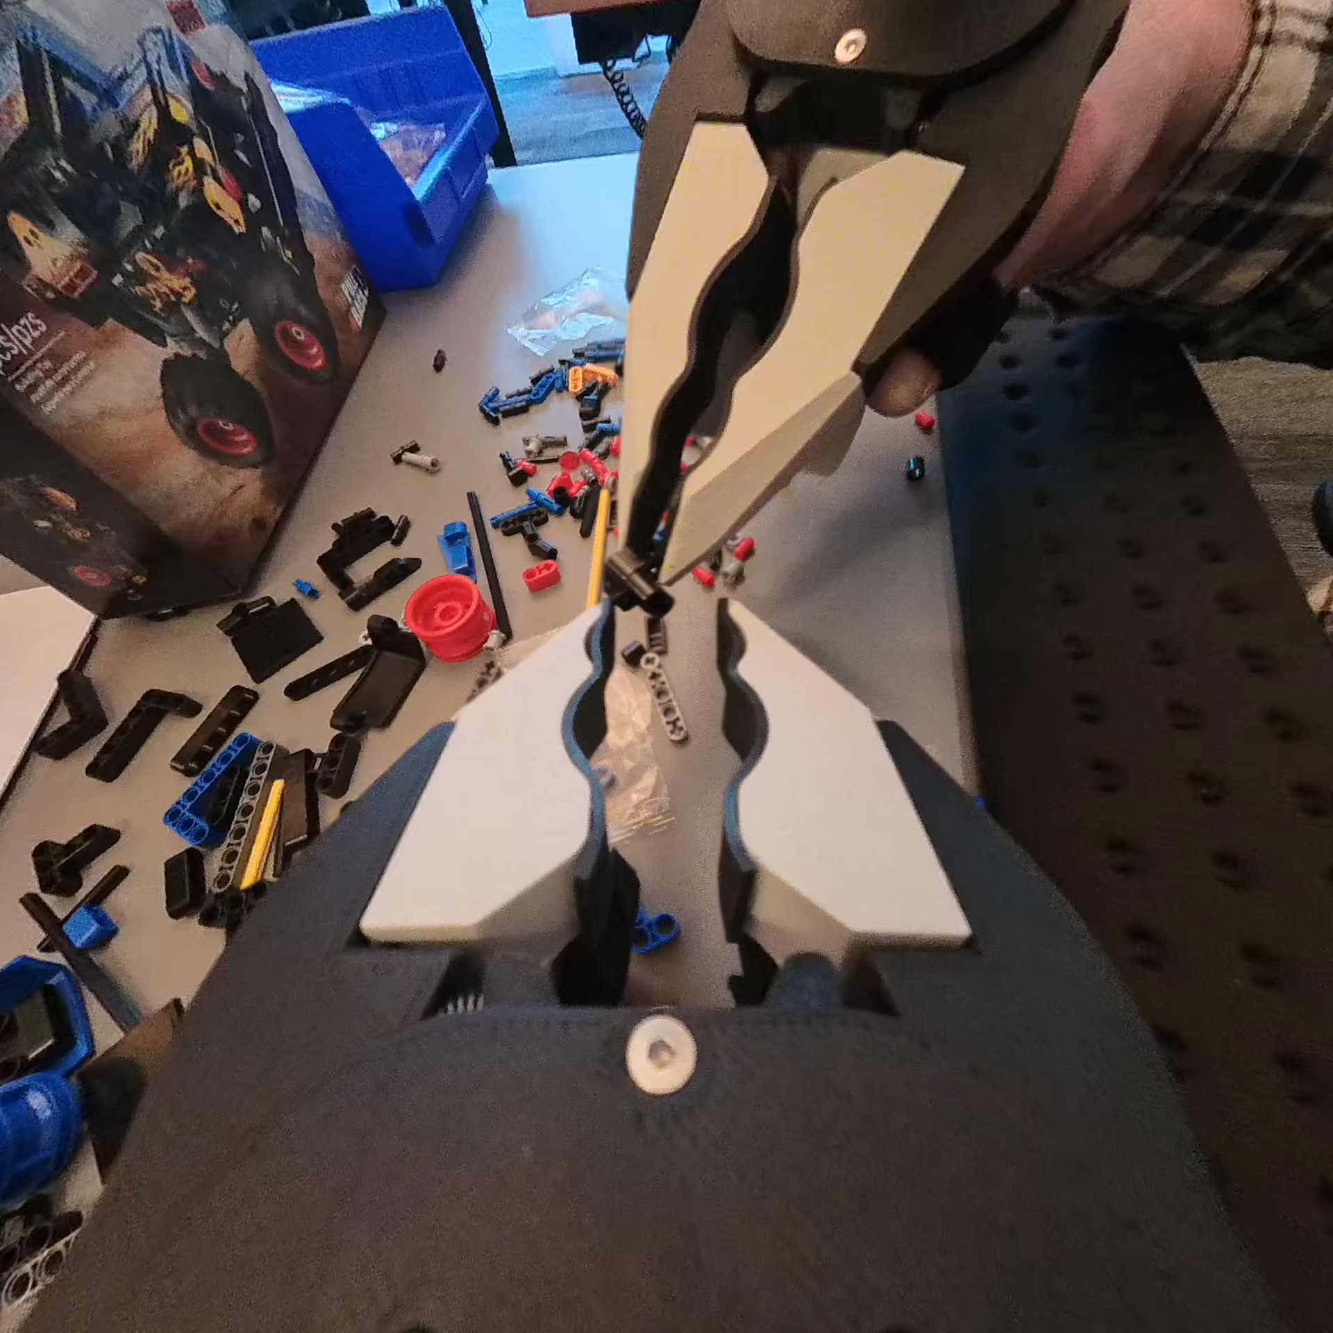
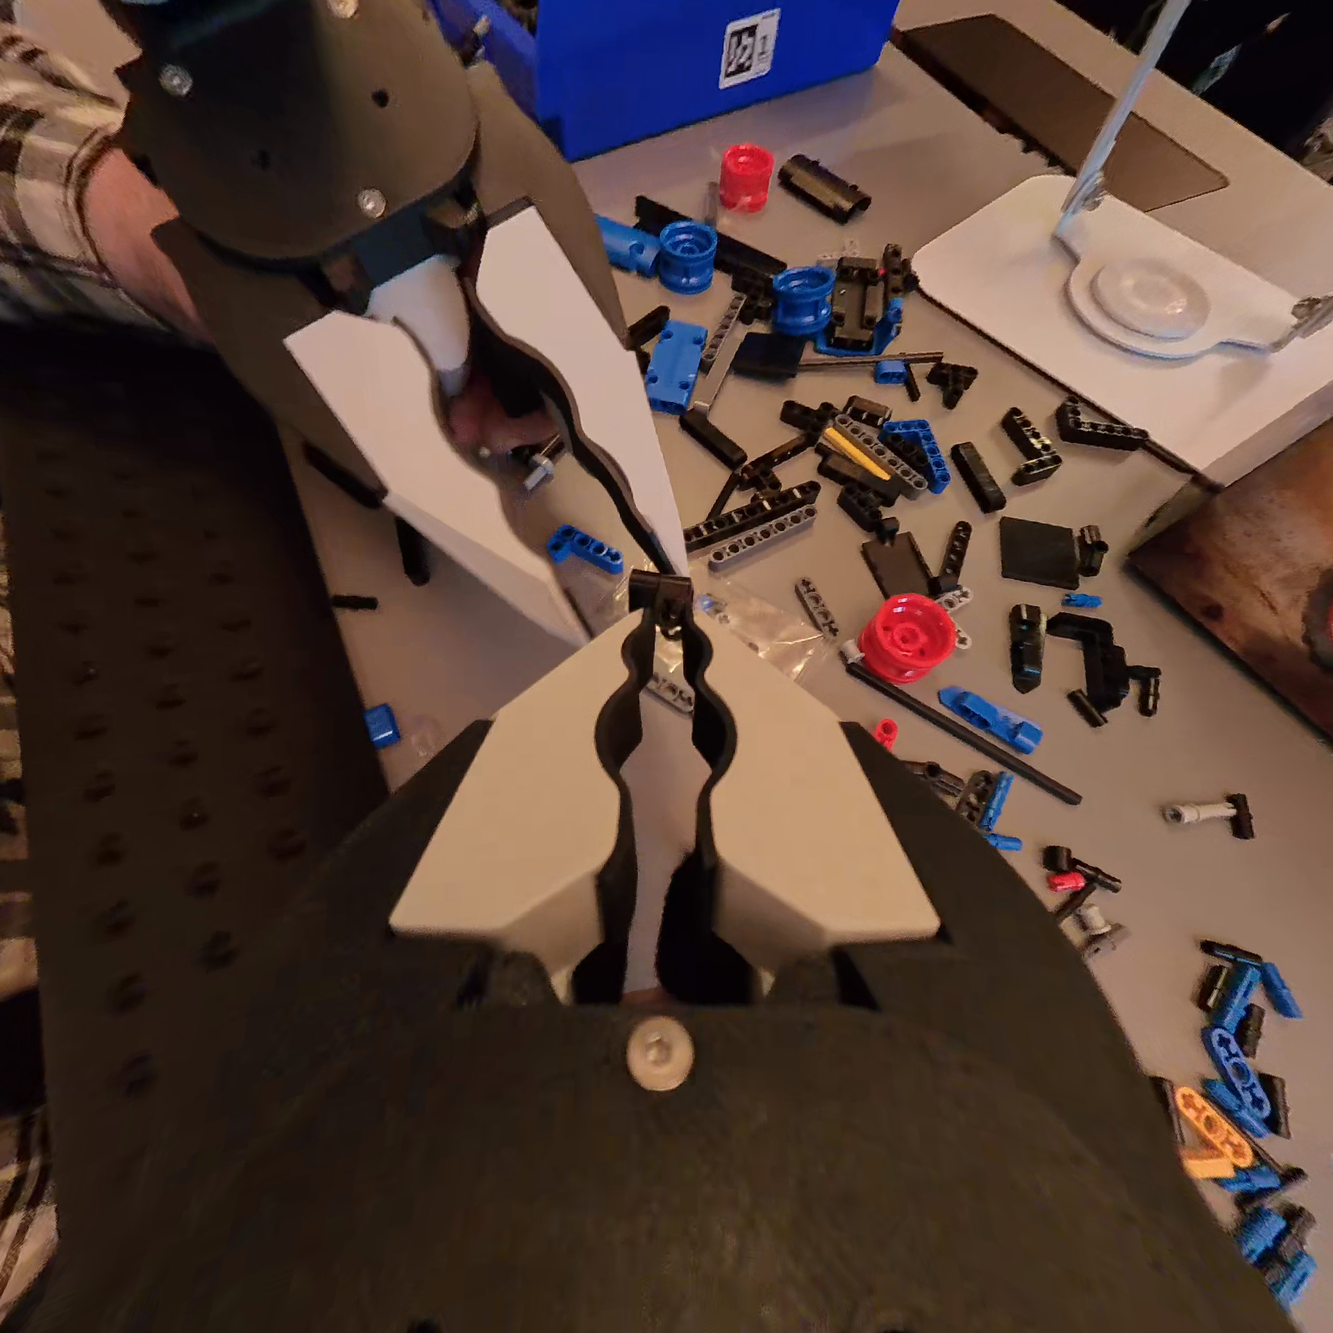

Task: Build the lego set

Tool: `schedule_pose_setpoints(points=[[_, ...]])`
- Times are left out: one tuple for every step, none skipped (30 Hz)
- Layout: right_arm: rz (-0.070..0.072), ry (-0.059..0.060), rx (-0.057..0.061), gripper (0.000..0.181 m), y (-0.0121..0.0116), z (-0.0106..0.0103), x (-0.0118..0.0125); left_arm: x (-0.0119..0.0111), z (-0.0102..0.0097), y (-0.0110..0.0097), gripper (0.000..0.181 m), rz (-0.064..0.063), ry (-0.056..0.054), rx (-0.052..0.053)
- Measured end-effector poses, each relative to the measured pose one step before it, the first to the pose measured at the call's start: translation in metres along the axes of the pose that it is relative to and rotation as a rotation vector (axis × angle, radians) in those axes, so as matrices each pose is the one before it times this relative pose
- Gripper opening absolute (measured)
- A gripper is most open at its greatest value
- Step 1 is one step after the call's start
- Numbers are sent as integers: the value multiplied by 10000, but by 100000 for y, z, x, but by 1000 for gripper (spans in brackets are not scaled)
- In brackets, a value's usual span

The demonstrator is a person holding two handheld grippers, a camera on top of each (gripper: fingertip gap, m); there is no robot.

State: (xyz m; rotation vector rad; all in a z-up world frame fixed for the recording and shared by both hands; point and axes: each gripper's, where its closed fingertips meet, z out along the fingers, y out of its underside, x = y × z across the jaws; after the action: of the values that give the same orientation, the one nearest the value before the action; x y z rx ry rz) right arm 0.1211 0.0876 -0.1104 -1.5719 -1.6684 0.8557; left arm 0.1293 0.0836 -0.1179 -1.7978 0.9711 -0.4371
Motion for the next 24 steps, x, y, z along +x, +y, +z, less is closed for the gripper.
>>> schedule_pose_setpoints(points=[[20, 110, 45, 6, -156, -51, 85, -42, -31, -105, 27, 49, -59, 18], [-59, 36, -24, 6, -46, -3, -95, -288, -54, 23, 19, 105, -191, -40], [-7, 73, 28, 6, -134, -14, -38, -320, -86, -113, 15, 17, -184, 68], [49, 118, 69, 6, -199, -41, 68, -151, -46, -168, 15, -114, -71, 85], [57, 86, 42, 6, -154, -45, 67, -86, -26, -132, 15, -22, -77, 60], [66, 86, 25, 5, -140, -26, 51, -103, -34, -80, 15, 126, -137, 15], [52, 124, 33, 5, -141, 32, 40, -133, -23, -38, 15, 160, -168, -8], [12, 128, 13, 6, -99, 59, -10, -63, 7, 44, 15, 133, -102, -40], [-11, 131, -19, 5, -47, 60, -12, -10, 33, 84, 14, 114, -76, -39], [68, 93, -63, 6, 27, 78, -6, -15, 66, 161, 13, 221, -100, -102], [184, 22, -69, 5, 61, 55, -8, 5, 81, 183, 12, 381, -140, -141], [177, 6, -34, 5, 56, 28, 0, -20, 53, 118, 10, 412, -169, -148], [108, 21, -18, 5, 36, 10, -8, -18, 38, 112, 9, 402, -174, -174], [17, 36, -57, 5, 96, 61, -11, 10, 61, 184, 9, 439, -159, -219], [18, 39, -37, 5, 78, 58, -6, -55, 36, 149, 8, 479, -205, -200], [70, 8, -62, 5, 94, 72, -30, 5, 25, 143, 8, 431, -170, -212], [59, 5, -78, 5, 124, 65, -35, -22, 28, 150, 8, 532, -223, -243], [62, 9, -62, 5, 109, 83, -22, -129, 27, 172, 8, 648, -338, -278], [97, -11, -42, 5, 71, 61, -21, -186, 22, 140, 7, 566, -357, -290], [107, -1, 7, 5, -18, 35, 1, -142, -11, 58, 7, 400, -268, -207], [21, 26, 67, 5, -112, -14, 27, -166, -35, -5, 7, 187, -164, -66], [-31, 17, 113, 5, -154, -34, 7, -221, -72, -11, 7, 151, -144, 9], [-17, 22, 141, 5, -197, -48, 38, -259, -77, -51, 8, 119, -186, 38], [-103, 70, 214, 5, -316, -90, 92, -347, -77, -140, 7, -25, -231, 99]])
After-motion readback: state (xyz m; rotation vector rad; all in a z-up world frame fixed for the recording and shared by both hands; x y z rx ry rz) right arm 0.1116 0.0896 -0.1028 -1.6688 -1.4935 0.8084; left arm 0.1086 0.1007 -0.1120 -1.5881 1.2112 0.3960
